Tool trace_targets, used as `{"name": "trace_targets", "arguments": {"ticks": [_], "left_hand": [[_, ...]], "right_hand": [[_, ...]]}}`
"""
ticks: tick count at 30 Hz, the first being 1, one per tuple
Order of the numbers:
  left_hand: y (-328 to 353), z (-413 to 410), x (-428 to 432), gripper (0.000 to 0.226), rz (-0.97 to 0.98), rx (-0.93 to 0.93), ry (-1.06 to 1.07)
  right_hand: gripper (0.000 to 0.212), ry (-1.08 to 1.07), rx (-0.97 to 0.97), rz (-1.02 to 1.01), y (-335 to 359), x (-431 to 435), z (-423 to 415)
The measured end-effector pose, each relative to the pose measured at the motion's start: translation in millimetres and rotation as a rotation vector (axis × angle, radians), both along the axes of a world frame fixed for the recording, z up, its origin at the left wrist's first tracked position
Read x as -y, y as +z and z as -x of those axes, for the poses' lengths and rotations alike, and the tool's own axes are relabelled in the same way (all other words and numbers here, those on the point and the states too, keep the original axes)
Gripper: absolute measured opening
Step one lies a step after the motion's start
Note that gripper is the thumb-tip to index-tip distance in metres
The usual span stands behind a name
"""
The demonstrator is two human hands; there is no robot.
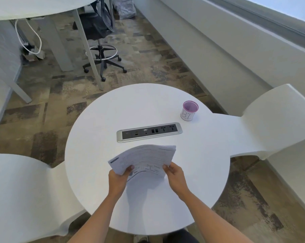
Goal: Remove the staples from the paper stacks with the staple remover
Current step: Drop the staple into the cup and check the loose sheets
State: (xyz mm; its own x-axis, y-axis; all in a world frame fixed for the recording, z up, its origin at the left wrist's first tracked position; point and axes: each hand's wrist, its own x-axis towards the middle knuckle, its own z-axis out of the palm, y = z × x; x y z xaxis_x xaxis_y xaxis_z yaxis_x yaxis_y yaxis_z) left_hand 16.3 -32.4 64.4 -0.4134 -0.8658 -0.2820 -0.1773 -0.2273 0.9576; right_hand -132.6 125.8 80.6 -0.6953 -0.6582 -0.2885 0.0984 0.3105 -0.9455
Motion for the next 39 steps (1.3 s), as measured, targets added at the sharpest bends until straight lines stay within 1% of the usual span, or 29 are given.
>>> {"name": "trace_targets", "arguments": {"ticks": [2, 3, 8, 9, 11, 14, 16, 18, 20, 21, 23, 26, 28, 30, 33, 36, 37, 39], "left_hand": [[-4.1, -0.9, 0.0, 0.016, 0.006, 0.041, 0.025], [-4.2, -0.4, 1.3, 0.015, 0.009, 0.042, 0.048], [10.1, -4.3, 14.1, 0.014, 0.029, 0.006, 0.088], [13.7, -6.1, 16.2, 0.013, 0.029, -0.013, 0.087], [20.7, -9.6, 19.2, 0.015, 0.048, -0.033, 0.094], [30.8, -13.5, 22.0, 0.017, 0.052, -0.024, 0.084], [34.8, -15.8, 24.1, 0.015, 0.044, -0.013, 0.084], [38.1, -17.2, 25.3, 0.015, 0.045, 0.000, 0.088], [40.7, -17.8, 25.6, 0.016, 0.050, 0.013, 0.092], [42.5, -18.3, 25.8, 0.017, 0.052, 0.014, 0.093], [46.0, -18.8, 25.5, 0.018, 0.053, 0.017, 0.092], [50.9, -17.7, 25.3, 0.019, 0.068, 0.035, 0.071], [52.1, -16.8, 24.8, 0.018, 0.076, 0.040, 0.057], [53.6, -15.9, 24.1, 0.018, 0.079, 0.043, 0.039], [56.6, -14.3, 23.5, 0.018, 0.084, 0.040, 0.011], [59.7, -12.0, 22.3, 0.018, 0.093, 0.033, -0.001], [60.7, -11.7, 21.9, 0.018, 0.094, 0.033, -0.003], [62.9, -11.1, 21.9, 0.018, 0.097, 0.031, -0.005]], "right_hand": [[0.029, 0.081, -0.057, -0.083, -5.8, -4.3, 7.1], [0.029, 0.085, -0.069, -0.110, -6.5, -6.3, 14.0], [0.027, -0.201, -0.119, -0.212, -14.0, -21.2, 60.1], [0.025, -0.212, -0.125, -0.268, -18.8, -24.4, 67.2], [0.024, -0.162, -0.149, -0.407, -31.5, -30.5, 76.9], [0.030, -0.008, -0.258, -0.603, -48.2, -37.1, 80.8], [0.044, 0.173, -0.397, -0.674, -52.7, -37.9, 79.3], [0.065, 0.421, -0.582, -0.686, -52.1, -37.5, 78.0], [0.077, 0.676, -0.740, -0.634, -51.8, -35.8, 78.6], [0.077, 0.781, -0.804, -0.603, -52.9, -34.3, 78.8], [0.068, 0.920, -0.897, -0.578, -55.5, -32.1, 79.6], [0.052, 1.026, -0.987, -0.616, -62.4, -32.9, 83.2], [0.044, 1.025, -1.030, -0.646, -66.2, -36.3, 85.4], [0.041, 0.982, -1.078, -0.677, -69.0, -38.5, 86.0], [0.036, 0.913, -1.102, -0.717, -72.2, -37.9, 84.6], [0.018, 0.826, -1.032, -0.708, -75.5, -36.0, 83.9], [0.017, 0.783, -0.986, -0.706, -76.7, -36.5, 82.4], [0.022, 0.683, -0.880, -0.707, -78.6, -37.6, 78.9]]}}
